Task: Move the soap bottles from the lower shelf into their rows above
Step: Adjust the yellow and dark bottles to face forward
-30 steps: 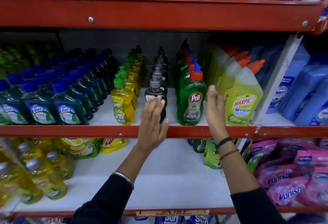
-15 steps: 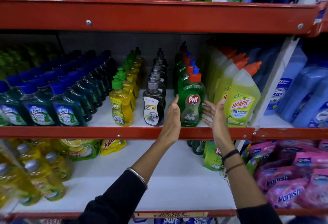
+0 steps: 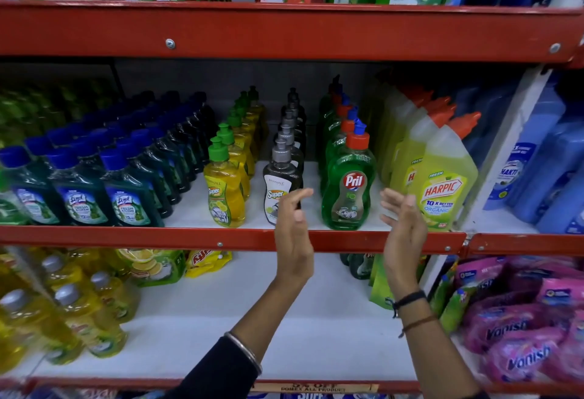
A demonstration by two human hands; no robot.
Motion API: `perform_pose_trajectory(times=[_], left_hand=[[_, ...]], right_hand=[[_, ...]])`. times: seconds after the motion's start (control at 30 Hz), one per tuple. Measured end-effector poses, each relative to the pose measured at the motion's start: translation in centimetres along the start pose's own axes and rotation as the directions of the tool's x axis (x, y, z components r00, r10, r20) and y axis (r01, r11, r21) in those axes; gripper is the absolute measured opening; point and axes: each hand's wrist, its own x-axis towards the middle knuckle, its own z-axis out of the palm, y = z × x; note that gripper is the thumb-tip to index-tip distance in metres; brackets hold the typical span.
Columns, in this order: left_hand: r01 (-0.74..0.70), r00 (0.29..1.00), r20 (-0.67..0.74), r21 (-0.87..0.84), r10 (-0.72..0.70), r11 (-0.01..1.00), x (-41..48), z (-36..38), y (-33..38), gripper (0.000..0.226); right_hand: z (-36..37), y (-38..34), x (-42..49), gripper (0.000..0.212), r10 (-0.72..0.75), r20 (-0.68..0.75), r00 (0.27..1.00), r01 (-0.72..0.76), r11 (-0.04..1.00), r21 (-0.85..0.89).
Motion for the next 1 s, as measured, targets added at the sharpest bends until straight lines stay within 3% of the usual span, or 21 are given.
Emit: perform_pose_trajectory(times=[0.07,0.17,0.3,0.37,0.43,0.57,0.73,1.0], left_hand=[[-0.020,0.986,-0.168,-0.017,0.017,1.000,0.4,-1.4,0.0,0.057],[0.116,0.967,-0.225,-0.013,-0.116,0.993,2.2,-3.0,-0.4,0.046],[0.379,0.923,-0.058,-0.022,-0.380,0.925,5.0,-4.3,-0.8,0.103],[0.448,0.893,0.049,0.001,-0.447,0.894,5.6,-4.9,-0.4,0.108],[0.471,0.874,0.133,0.014,-0.468,0.882,5.7,-5.7,0.3,0.098],[0.491,0.862,0.161,-0.030,-0.480,0.871,5.6,-6.8,1.1,0.063],[0.502,0.851,0.182,-0.009,-0.492,0.865,5.5,-7.3,1.5,0.066],[0.509,0.845,0.195,-0.009,-0.498,0.861,5.4,-7.4,1.4,0.068]], right_hand=[[0.8,0.2,-1.8,0.053,-0.077,-0.026,0.997,0.078,0.995,0.061],[3.0,0.7,-3.9,0.062,-0.085,0.138,0.987,0.066,0.988,0.143],[6.8,1.2,-4.6,0.079,0.007,0.356,0.934,-0.050,0.992,0.113],[8.0,1.4,-4.2,0.093,0.072,0.393,0.917,-0.105,0.993,0.062],[8.8,1.6,-3.8,0.103,0.139,0.421,0.896,-0.158,0.987,0.012],[9.5,1.4,-3.2,0.111,0.196,0.475,0.858,-0.215,0.976,-0.015],[9.7,1.1,-2.7,0.125,0.184,0.498,0.848,-0.238,0.970,0.047],[9.8,1.3,-2.0,0.120,0.189,0.515,0.836,-0.277,0.956,0.099]])
